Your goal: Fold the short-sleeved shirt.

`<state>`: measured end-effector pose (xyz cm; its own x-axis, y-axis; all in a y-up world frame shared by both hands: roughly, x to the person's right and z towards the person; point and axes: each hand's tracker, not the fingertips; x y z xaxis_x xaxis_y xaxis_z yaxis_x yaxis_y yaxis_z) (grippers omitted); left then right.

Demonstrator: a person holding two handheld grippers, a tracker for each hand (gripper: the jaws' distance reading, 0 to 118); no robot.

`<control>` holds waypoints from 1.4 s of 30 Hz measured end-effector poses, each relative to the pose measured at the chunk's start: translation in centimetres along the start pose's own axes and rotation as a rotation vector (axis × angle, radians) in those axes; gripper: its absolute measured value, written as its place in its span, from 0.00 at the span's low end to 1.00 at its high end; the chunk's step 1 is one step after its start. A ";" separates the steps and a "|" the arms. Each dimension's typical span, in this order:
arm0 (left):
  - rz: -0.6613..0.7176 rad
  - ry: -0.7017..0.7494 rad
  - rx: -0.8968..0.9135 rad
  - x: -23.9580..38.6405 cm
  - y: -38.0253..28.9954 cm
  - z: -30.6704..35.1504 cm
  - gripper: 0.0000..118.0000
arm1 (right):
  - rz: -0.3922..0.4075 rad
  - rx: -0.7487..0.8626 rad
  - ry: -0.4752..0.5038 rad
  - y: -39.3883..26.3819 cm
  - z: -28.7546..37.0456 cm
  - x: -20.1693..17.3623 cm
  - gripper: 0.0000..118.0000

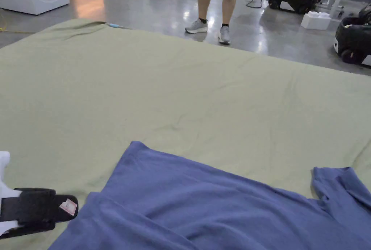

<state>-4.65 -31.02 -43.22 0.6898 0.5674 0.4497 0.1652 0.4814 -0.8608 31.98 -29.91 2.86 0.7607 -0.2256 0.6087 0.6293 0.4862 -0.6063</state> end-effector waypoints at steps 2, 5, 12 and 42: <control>-0.012 0.027 0.013 0.7 3.4 -2.8 0.00 | -0.004 -0.019 0.005 0.7 -0.6 -0.6 0.02; -0.112 0.030 0.056 1.9 8.1 -8.3 0.38 | 0.003 -0.030 -0.010 1.9 -1.2 -0.8 0.02; -0.242 0.104 -0.174 3.7 12.6 -20.3 0.81 | 0.001 -0.062 -0.026 4.6 -1.8 -0.9 0.02; -0.179 0.103 -0.143 5.2 9.9 -11.8 0.06 | 0.010 -0.012 -0.181 21.0 -8.9 9.5 0.04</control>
<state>8.89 -31.22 -52.21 0.7073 0.4072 0.5779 0.3841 0.4649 -0.7977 53.86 -29.33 -8.59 0.7267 -0.0650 0.6839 0.6245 0.4773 -0.6182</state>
